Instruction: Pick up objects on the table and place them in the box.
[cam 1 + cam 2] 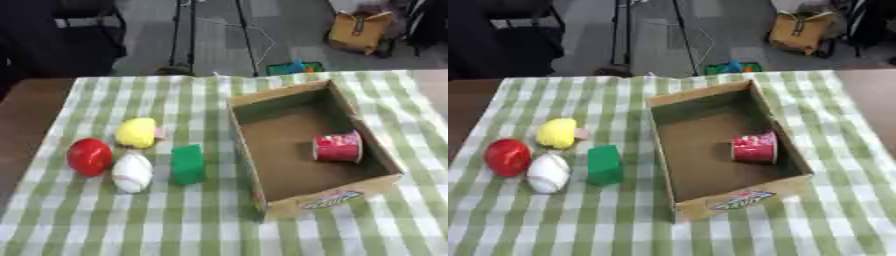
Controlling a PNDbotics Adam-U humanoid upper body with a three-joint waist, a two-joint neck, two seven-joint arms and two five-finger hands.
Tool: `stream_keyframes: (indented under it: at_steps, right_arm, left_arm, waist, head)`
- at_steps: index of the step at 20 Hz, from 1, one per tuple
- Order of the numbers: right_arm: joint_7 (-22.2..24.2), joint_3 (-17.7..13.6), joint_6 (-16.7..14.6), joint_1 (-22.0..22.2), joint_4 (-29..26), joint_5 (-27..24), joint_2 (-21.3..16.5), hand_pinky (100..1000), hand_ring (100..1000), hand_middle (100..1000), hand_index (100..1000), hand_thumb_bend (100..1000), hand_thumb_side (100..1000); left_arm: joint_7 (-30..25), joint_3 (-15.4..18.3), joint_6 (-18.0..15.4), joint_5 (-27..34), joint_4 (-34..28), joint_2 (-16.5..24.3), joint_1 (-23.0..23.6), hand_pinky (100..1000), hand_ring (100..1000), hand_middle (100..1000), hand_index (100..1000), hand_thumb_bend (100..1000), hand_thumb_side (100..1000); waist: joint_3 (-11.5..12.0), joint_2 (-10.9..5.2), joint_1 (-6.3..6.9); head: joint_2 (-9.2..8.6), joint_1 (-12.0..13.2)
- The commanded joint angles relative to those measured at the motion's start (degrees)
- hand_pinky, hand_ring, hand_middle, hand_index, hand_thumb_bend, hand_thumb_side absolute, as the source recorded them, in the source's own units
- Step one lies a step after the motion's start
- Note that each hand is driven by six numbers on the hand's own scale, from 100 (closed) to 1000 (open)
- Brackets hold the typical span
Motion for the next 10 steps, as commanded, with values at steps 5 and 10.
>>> stream_keyframes:
  at_steps: [5,10]
  right_arm:
    - [0.41,0.22,-0.21,-0.36,-1.30,-0.15,-1.60,493,570,542,686,100,761]
    - [0.55,0.33,-0.22,-0.18,-1.30,-0.10,-1.70,493,570,542,686,100,761]
  left_arm:
    - [-10.56,-0.81,3.29,-1.02,-0.82,9.26,-0.12,945,943,953,1000,379,1000]
    - [-18.53,-2.60,4.24,1.58,-0.82,14.98,-0.22,999,996,991,1000,497,1000]
  waist:
    - [0.01,-1.85,0.07]
    - [-0.20,-2.02,0.29]
  head:
    - [0.01,-0.33]
    - [0.37,-0.78]
